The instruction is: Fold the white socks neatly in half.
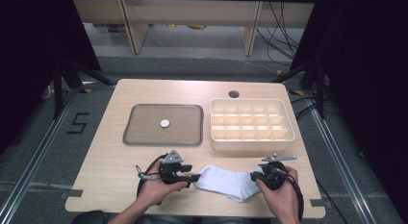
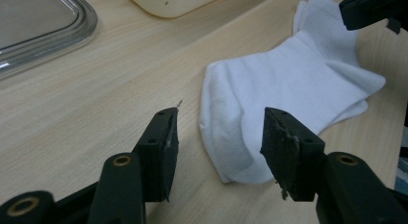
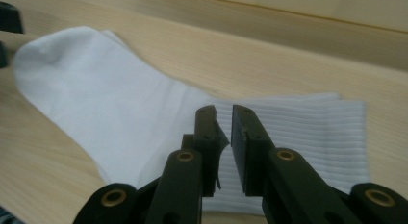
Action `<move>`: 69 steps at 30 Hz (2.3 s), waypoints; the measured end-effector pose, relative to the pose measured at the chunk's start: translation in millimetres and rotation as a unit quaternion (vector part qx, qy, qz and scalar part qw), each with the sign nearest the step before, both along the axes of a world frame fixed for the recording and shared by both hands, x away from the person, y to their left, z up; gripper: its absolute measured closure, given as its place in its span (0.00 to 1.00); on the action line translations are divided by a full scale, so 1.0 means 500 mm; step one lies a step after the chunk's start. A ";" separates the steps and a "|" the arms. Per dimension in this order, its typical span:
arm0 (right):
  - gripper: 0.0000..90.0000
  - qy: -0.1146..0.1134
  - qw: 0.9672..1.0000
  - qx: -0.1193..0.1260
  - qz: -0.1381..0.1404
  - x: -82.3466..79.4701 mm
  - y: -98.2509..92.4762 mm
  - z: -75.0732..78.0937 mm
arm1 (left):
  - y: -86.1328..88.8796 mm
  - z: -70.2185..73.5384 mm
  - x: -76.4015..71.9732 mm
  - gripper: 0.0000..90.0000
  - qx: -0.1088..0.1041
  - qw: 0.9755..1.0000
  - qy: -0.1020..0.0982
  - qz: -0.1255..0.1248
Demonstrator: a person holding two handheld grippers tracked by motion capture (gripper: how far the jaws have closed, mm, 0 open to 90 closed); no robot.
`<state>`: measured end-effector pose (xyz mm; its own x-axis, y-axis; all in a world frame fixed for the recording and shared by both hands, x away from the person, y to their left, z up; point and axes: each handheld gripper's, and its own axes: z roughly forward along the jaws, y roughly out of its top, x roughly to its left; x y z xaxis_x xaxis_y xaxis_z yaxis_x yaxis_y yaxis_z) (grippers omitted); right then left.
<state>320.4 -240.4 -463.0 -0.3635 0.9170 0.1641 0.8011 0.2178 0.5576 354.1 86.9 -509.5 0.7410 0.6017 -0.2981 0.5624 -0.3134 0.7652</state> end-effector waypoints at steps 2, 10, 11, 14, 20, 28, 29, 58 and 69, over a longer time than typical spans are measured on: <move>0.90 0.015 1.000 -0.001 -0.002 0.000 0.008 0.002 | -0.008 -0.005 0.005 0.51 0.003 1.000 0.014 -0.002; 0.87 0.025 0.999 0.027 0.004 0.002 0.023 0.003 | -0.027 -0.015 0.011 0.57 0.013 0.999 0.040 -0.023; 0.87 0.023 1.000 0.002 0.009 0.004 0.022 0.004 | -0.028 -0.014 0.012 0.59 0.018 0.999 0.038 -0.024; 0.88 0.032 0.999 0.019 0.013 0.004 0.034 0.010 | -0.035 -0.012 0.007 0.70 0.044 0.999 0.014 -0.021; 0.91 0.041 0.999 0.022 0.022 0.009 0.049 0.012 | -0.047 -0.011 0.001 0.89 0.056 0.998 0.008 -0.031; 1.00 0.070 0.996 0.031 0.050 0.013 0.089 -0.001 | -0.036 -0.009 0.009 0.92 0.023 0.998 0.054 -0.019; 1.00 0.079 0.995 0.035 0.057 0.016 0.095 -0.006 | -0.034 -0.006 0.009 0.92 0.014 0.998 0.061 -0.016; 1.00 0.138 0.986 0.070 0.059 0.037 0.145 -0.055 | -0.060 0.067 -0.016 0.92 -0.091 0.986 0.123 -0.072; 1.00 0.057 0.997 0.051 -0.018 0.044 0.029 0.021 | -0.055 0.069 -0.014 0.92 -0.094 0.987 0.112 -0.070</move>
